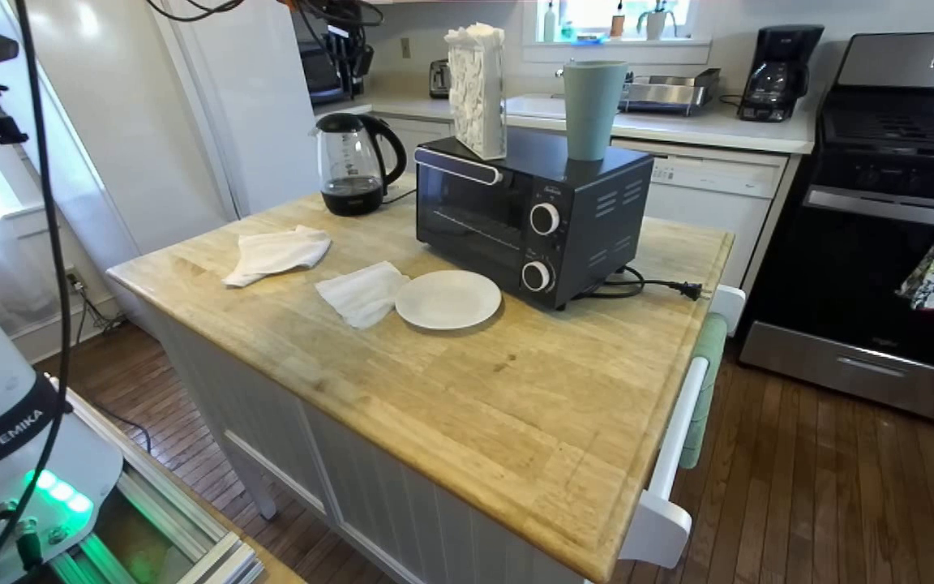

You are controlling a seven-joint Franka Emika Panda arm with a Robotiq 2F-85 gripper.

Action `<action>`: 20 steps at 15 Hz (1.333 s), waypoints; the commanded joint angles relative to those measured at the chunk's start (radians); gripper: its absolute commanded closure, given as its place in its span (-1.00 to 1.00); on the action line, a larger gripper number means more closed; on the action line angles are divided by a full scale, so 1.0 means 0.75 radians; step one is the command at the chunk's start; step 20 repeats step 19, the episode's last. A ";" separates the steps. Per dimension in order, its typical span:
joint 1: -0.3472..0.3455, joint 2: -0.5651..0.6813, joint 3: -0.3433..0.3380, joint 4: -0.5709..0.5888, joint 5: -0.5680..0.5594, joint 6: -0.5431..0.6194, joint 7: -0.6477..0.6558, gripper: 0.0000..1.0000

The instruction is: Close the lid of the kettle

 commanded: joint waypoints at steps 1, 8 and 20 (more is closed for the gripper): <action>-0.071 -0.251 0.003 -0.315 -0.068 0.070 -0.296 -0.22; -0.077 -0.652 0.022 -0.712 -0.206 0.233 -0.456 -1.00; -0.075 -0.737 0.056 -0.797 -0.162 0.212 -0.483 -1.00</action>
